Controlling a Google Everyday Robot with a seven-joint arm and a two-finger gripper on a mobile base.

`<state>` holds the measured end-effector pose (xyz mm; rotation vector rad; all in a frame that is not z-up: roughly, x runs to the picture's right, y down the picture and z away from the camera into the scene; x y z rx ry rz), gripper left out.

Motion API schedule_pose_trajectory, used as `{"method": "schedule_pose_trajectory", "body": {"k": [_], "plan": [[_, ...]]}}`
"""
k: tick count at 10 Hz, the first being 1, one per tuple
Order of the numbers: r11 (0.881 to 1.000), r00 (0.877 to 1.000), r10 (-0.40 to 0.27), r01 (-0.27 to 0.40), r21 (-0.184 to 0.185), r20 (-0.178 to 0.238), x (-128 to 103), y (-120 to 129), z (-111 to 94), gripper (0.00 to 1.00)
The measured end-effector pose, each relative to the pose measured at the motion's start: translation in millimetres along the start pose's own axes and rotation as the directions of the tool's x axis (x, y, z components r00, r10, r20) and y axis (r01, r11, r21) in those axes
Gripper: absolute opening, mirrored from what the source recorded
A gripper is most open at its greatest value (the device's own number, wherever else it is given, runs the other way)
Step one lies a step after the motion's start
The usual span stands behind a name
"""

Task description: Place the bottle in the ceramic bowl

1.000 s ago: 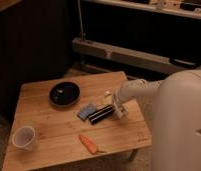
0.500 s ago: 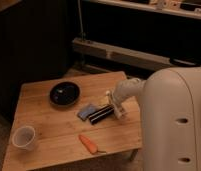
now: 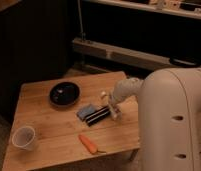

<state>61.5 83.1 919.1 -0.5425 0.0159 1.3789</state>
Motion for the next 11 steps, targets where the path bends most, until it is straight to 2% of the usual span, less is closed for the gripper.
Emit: {"method": "schedule_pose_trajectory", "body": {"k": [2, 3, 5, 6, 8, 9, 11], "plan": [[1.000, 1.000, 0.011, -0.011, -0.013, -0.007, -2, -1, -3, 0.12], [0.999, 1.000, 0.028, -0.028, -0.033, -0.011, -7, -2, -9, 0.02], [0.997, 0.999, 0.050, -0.050, -0.061, -0.008, -16, -3, -25, 0.00], [0.994, 0.998, 0.060, -0.059, -0.088, 0.008, -31, 1, -46, 0.00], [0.992, 0.998, 0.057, -0.053, -0.118, 0.031, -50, 12, -74, 0.00], [0.990, 0.998, 0.045, -0.037, -0.139, 0.053, -66, 24, -98, 0.00], [0.982, 0.996, -0.004, 0.022, -0.188, 0.092, -100, 66, -135, 0.00]]}}
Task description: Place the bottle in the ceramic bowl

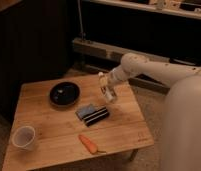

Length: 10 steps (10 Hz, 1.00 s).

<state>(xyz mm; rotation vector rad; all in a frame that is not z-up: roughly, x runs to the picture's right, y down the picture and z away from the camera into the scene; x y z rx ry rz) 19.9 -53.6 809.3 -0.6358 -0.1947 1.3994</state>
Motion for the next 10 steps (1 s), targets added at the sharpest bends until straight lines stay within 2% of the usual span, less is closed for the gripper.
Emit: {"method": "schedule_pose_trajectory", "body": {"k": [1, 2, 4, 5, 8, 9, 10], "plan": [[0.999, 1.000, -0.024, 0.025, -0.023, 0.006, -12, 21, -3, 0.00], [0.996, 0.998, -0.063, 0.064, -0.062, 0.013, -29, 57, 0, 0.00], [0.986, 0.993, -0.117, 0.119, -0.117, 0.021, -49, 106, 4, 0.00], [0.974, 0.987, -0.161, 0.163, -0.155, 0.026, -60, 142, 6, 0.00], [0.949, 0.971, -0.238, 0.236, -0.208, 0.014, -72, 198, 22, 0.00], [0.936, 0.960, -0.281, 0.272, -0.222, -0.010, -74, 222, 38, 0.00], [0.928, 0.950, -0.311, 0.296, -0.226, -0.032, -73, 236, 52, 0.00]]}}
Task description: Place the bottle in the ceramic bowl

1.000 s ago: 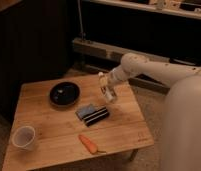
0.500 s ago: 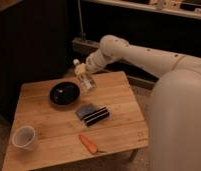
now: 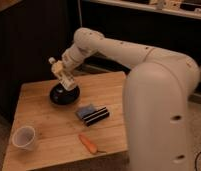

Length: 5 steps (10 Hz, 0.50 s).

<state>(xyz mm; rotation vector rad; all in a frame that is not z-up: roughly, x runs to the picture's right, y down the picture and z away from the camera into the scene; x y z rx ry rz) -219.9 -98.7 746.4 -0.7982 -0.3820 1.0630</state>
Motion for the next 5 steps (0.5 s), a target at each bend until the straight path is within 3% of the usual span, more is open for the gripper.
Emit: {"method": "schedule_pose_trajectory", "body": {"k": [5], "plan": [[1.000, 0.990, -0.012, 0.014, 0.016, -0.140, 18, -10, 83, 0.00]]}}
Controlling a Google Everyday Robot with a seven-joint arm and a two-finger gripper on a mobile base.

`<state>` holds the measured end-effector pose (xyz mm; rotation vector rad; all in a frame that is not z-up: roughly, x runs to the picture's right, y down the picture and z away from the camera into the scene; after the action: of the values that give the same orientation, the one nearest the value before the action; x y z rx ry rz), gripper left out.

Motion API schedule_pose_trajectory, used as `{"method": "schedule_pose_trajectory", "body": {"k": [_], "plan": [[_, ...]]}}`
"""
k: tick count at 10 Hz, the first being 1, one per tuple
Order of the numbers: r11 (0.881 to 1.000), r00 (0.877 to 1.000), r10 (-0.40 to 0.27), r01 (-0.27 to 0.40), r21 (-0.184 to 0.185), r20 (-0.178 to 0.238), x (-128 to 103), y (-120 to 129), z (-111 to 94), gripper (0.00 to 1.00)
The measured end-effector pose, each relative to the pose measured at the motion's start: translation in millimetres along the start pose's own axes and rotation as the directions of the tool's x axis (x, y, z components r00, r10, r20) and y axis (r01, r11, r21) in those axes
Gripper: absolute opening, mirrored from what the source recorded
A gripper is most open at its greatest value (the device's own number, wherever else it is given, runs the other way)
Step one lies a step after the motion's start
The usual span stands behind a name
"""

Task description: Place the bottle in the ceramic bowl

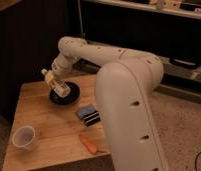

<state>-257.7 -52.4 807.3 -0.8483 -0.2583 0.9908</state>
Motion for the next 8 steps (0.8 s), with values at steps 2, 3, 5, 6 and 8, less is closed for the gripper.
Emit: {"method": "schedule_pose_trajectory", "body": {"k": [2, 3, 5, 6, 8], "plan": [[1.000, 1.000, 0.012, -0.013, -0.006, -0.029, 1, -6, 16, 0.00], [1.000, 0.999, 0.026, -0.026, -0.004, -0.045, 0, -9, 22, 0.04], [0.997, 0.994, 0.077, -0.078, -0.002, -0.077, -1, -24, 36, 0.25], [0.995, 0.991, 0.102, -0.102, 0.002, -0.087, -2, -32, 42, 0.35], [0.988, 0.982, 0.153, -0.153, 0.010, -0.112, 5, -52, 62, 0.57]]}}
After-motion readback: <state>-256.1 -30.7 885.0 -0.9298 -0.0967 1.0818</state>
